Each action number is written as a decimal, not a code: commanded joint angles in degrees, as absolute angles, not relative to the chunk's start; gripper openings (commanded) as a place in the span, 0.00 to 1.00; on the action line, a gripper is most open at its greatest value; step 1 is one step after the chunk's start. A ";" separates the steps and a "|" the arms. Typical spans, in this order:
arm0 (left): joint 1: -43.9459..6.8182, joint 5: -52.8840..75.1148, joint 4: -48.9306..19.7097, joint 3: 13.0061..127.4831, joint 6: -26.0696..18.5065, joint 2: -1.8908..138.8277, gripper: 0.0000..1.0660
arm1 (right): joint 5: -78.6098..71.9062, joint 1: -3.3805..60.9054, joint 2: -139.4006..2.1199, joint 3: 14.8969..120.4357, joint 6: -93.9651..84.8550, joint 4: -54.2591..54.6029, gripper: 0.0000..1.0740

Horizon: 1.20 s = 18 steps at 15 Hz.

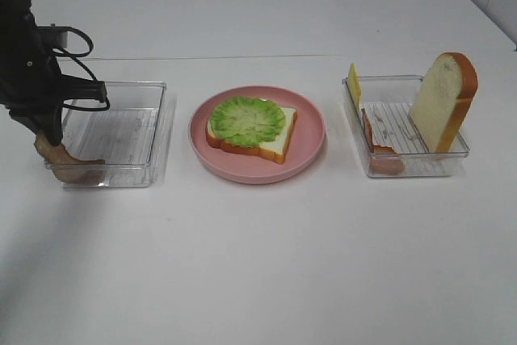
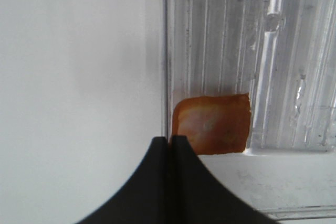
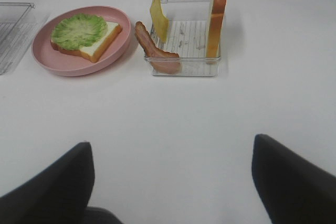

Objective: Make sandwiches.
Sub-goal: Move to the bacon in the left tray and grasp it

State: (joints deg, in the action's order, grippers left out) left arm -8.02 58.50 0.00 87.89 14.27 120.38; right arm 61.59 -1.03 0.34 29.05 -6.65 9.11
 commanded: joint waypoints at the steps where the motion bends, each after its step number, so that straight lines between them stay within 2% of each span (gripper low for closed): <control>1: -8.31 57.75 -2.41 87.61 14.15 119.12 0.00 | 60.91 -1.20 1.03 28.93 -6.70 9.28 0.72; 16: -8.31 58.21 -3.21 87.66 13.35 120.72 0.00 | 60.91 -1.20 1.03 28.93 -6.70 9.28 0.72; 18: -8.31 58.21 -3.21 87.66 13.46 120.72 0.06 | 60.91 -1.20 1.03 28.93 -6.70 9.28 0.72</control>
